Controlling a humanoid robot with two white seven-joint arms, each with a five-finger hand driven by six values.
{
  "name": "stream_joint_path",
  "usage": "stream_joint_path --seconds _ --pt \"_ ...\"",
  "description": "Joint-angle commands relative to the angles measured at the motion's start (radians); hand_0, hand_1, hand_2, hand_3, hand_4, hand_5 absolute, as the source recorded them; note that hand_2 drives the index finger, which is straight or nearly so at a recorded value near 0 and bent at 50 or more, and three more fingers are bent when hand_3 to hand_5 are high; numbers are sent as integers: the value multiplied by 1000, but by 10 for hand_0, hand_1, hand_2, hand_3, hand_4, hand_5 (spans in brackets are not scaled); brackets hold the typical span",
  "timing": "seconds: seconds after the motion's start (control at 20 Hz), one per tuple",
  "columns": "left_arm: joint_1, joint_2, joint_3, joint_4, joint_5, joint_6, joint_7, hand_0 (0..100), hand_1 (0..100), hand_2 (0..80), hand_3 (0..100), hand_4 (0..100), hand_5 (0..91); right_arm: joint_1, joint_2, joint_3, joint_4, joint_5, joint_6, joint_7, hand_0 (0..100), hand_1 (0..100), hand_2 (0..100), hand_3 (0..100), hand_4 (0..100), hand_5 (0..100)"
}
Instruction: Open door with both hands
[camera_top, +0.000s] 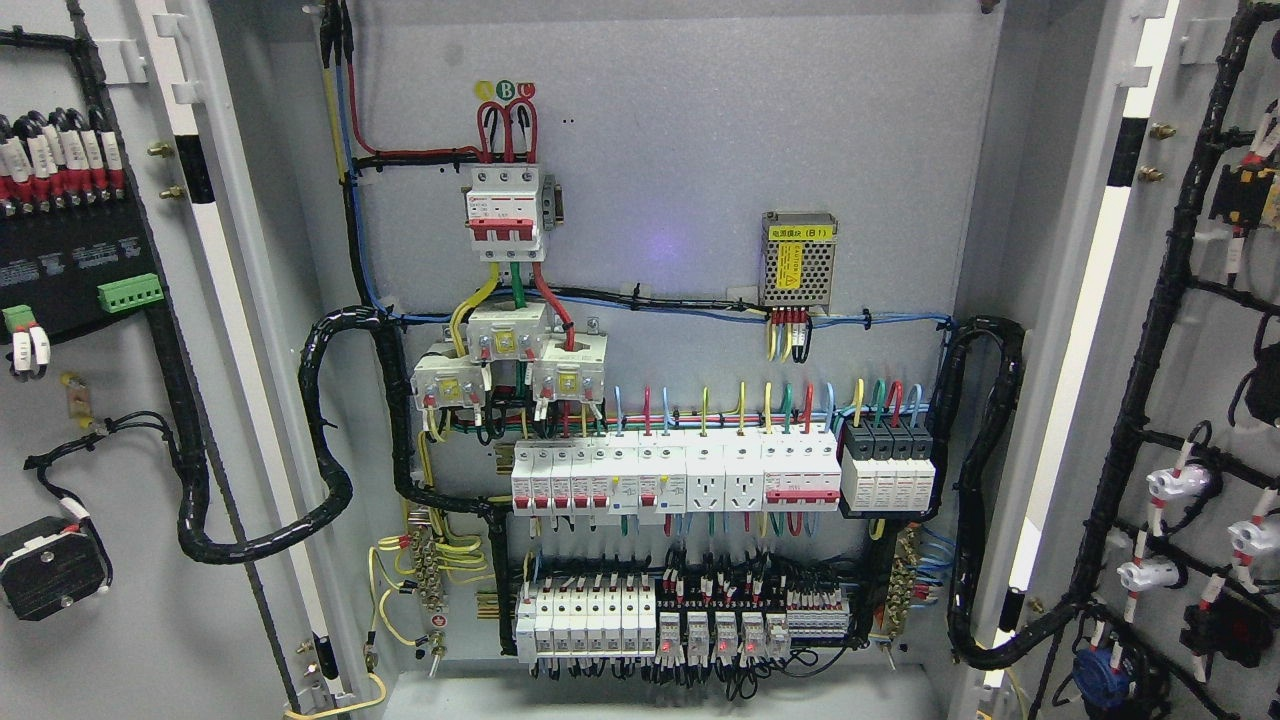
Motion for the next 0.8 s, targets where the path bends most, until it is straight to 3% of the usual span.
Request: stream_joint_path --seconds 0.0,0.15,0.25,0.4,0.75 --pt "-15 -34 -4 65 -9 1 30 0 0 0 0 0 0 -6 4 -7 137 1 121 1 191 0 0 0 0 0" --pt "-24 -50 0 48 -2 -4 53 0 0 0 0 0 0 -6 36 -11 161 -3 129 1 191 0 0 0 0 0" --pt "-26 -54 2 32 2 -21 50 0 0 0 0 0 0 -6 41 -16 180 -5 152 1 191 0 0 0 0 0" --pt "-38 -65 3 32 4 -25 36 0 0 0 0 0 0 -6 75 -28 181 -5 201 -7 191 0 0 0 0 0" --pt "-43 -90 3 35 2 -25 32 0 0 0 0 0 0 -4 87 -45 203 -6 209 -10 191 0 0 0 0 0"
